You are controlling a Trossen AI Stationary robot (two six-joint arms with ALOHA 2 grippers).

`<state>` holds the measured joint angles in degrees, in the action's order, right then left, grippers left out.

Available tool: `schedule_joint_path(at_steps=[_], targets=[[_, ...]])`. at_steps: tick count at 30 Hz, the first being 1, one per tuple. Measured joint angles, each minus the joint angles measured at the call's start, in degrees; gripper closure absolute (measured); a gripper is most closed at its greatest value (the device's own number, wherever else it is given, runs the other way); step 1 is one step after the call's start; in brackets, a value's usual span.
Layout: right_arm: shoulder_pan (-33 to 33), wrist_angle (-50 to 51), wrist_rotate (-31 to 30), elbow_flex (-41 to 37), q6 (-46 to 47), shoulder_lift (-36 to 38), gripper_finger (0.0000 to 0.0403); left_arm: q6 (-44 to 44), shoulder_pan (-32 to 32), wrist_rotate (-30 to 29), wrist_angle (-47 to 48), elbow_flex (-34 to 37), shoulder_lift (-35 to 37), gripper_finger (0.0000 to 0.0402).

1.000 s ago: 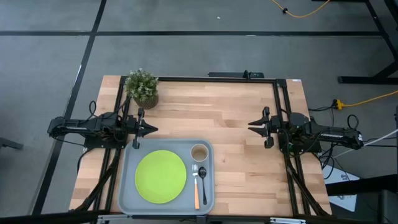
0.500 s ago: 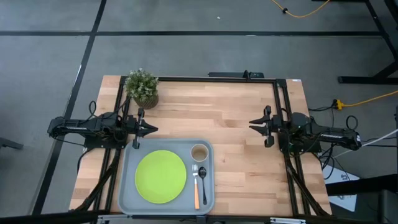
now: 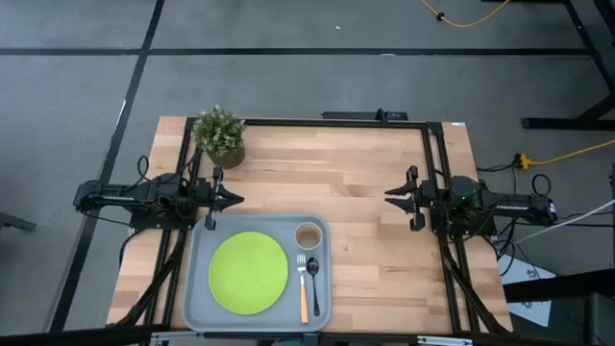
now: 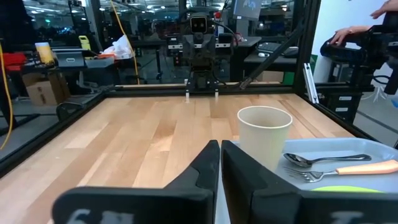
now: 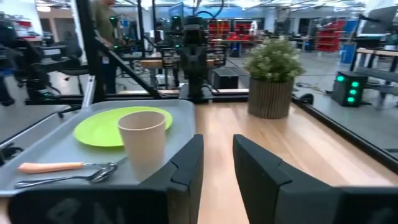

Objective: Pick and place plate/cup/fork/spoon on tray
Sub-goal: Return to Home Position

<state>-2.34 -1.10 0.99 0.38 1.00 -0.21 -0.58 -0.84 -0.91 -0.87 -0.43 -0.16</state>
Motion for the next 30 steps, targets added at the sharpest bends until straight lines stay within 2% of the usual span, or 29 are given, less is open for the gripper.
schedule_joint_path(at_steps=[9, 22, 30], targets=[[-1.28, -0.27, 0.12, 0.00, 0.00, 0.11, 0.0311, 0.00, 0.00, -0.02, -0.01, 0.00, 0.00, 0.0401], [-1.36, -0.28, 0.09, 0.00, 0.02, 0.09, 0.0311, 0.00, 0.00, -0.04, -0.01, 0.00, 0.00, 0.0380], [-1.34, -0.28, 0.08, 0.00, 0.00, 0.09, 0.0311, 0.00, 0.00, -0.04, -0.01, 0.00, 0.00, 0.0390]])
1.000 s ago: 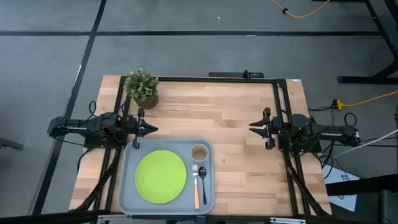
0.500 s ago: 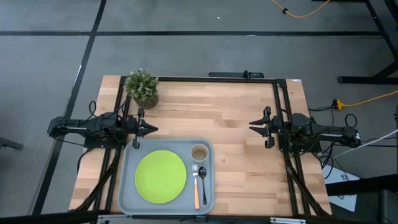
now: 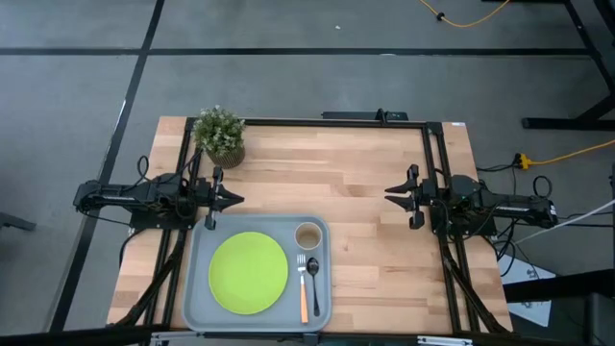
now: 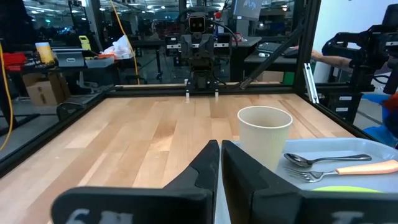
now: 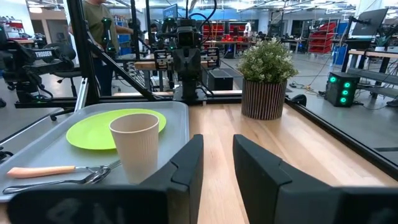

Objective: Pick and place plate/cup/fork/spoon on tray
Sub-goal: Return to Home Position

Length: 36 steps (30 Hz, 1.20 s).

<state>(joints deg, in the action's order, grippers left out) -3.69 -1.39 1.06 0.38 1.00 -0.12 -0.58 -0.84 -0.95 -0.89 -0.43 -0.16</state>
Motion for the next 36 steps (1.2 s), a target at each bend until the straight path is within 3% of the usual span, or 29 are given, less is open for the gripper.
schedule_joint_path(at_steps=[10, 25, 36], targets=[[-0.02, 0.00, 0.00, 0.00, 0.02, 0.00, 0.0311, 0.00, 0.00, 0.00, 0.00, 0.02, 0.00, 0.0400], [-0.01, 0.00, 0.00, 0.00, 0.02, -0.02, 0.0311, 0.00, 0.00, 0.00, 0.00, 0.00, 0.00, 0.0378], [-0.01, 0.00, 0.00, 0.00, 0.00, -0.02, 0.0311, 0.00, 0.02, 0.00, 0.00, 0.02, 0.00, 0.0392]])
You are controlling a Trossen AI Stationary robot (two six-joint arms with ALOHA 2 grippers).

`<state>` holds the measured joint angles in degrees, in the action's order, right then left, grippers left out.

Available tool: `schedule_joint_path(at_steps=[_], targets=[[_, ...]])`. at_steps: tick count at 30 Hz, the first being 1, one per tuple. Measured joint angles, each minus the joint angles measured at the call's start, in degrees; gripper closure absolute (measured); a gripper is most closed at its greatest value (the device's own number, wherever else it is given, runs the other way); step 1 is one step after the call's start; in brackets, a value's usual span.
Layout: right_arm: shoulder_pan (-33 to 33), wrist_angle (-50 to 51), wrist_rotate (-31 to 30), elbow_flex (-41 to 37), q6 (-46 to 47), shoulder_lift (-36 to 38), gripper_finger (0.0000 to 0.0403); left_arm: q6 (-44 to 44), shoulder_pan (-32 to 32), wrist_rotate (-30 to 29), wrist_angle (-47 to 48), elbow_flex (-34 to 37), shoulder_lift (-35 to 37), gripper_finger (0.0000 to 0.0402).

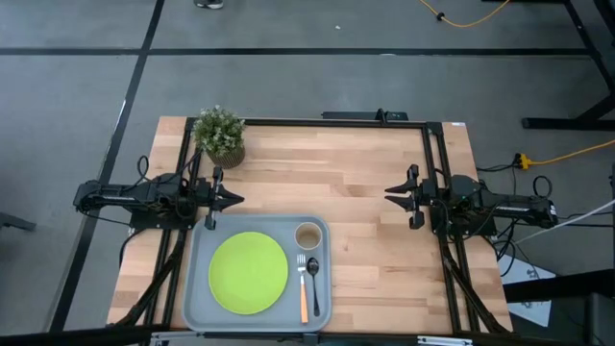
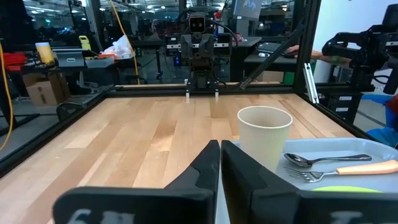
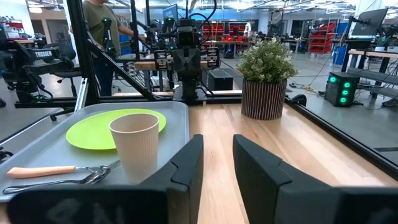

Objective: Pick and place plate/cup/fork/spoon on tray
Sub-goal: Return to Home Position

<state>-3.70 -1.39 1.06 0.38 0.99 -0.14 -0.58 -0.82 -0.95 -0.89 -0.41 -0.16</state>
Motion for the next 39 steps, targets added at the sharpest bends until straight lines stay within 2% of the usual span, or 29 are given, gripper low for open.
schedule_joint_path(at_steps=[8, 24, 39], targets=[[0.00, 0.00, 0.00, 0.00, 0.02, 0.00, 0.0311, 0.00, 0.00, 0.00, 0.00, 0.00, 0.00, 0.0401], [0.02, 0.00, 0.00, 0.00, 0.00, 0.00, 0.0311, 0.00, -0.01, -0.02, 0.00, -0.01, 0.00, 0.0378], [0.00, 0.00, 0.00, 0.00, 0.00, 0.00, 0.0311, 0.00, 0.00, 0.00, 0.00, 0.00, 0.00, 0.0399]])
